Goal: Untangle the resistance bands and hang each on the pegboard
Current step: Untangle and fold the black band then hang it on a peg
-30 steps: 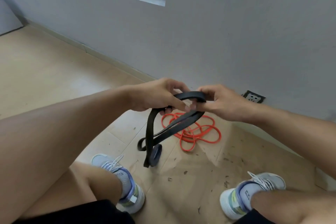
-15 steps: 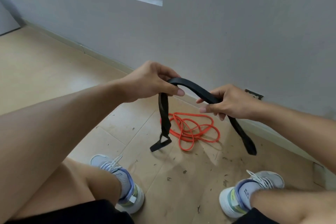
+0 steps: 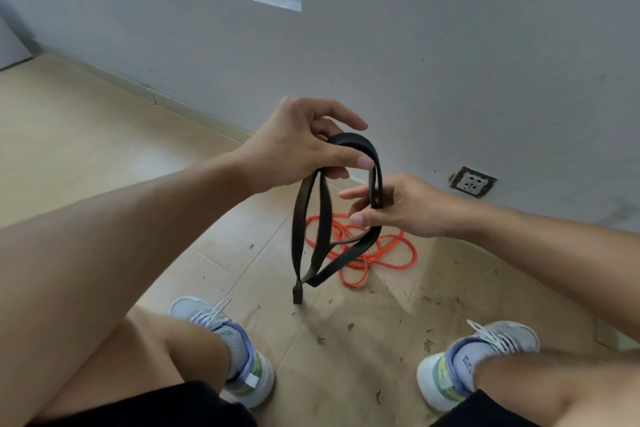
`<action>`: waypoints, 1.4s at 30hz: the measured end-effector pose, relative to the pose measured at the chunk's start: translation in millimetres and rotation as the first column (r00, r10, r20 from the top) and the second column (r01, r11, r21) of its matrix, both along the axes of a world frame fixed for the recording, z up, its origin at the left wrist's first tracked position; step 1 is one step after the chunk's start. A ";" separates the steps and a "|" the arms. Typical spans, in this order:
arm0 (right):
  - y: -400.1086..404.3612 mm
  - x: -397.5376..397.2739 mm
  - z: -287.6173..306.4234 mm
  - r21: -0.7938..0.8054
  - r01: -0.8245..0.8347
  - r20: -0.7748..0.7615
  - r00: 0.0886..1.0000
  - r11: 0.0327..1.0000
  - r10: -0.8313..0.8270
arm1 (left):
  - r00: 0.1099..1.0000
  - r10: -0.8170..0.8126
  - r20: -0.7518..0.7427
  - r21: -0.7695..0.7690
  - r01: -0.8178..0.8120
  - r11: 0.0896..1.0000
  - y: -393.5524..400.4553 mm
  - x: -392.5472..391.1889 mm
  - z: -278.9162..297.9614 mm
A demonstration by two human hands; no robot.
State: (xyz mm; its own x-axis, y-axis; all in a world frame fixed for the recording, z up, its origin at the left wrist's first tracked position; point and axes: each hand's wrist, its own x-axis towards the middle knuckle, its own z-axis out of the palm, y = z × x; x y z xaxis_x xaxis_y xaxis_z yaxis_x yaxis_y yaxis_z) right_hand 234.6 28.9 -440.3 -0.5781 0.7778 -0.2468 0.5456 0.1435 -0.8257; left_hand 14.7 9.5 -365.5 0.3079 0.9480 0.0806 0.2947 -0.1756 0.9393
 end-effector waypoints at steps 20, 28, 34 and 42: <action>-17.1 -30.9 -17.5 0.074 0.177 -0.113 0.979 0.981 -0.168 | 0.985 0.170 0.028 0.181 -0.172 0.968 1.6 22.8 5.0; -0.8 -18.5 -18.2 0.097 0.306 -0.150 0.945 0.947 -0.290 | 0.984 0.172 0.044 0.065 -0.175 0.982 11.8 -15.8 8.2; -3.8 -20.0 -13.2 0.044 0.243 -0.085 0.967 0.969 -0.239 | 0.993 0.109 0.040 0.049 -0.111 0.993 8.9 -17.1 8.9; -6.9 -20.9 -16.6 0.066 0.171 -0.026 0.985 0.983 -0.170 | 0.994 0.107 -0.006 0.116 -0.106 0.988 5.0 -1.5 8.8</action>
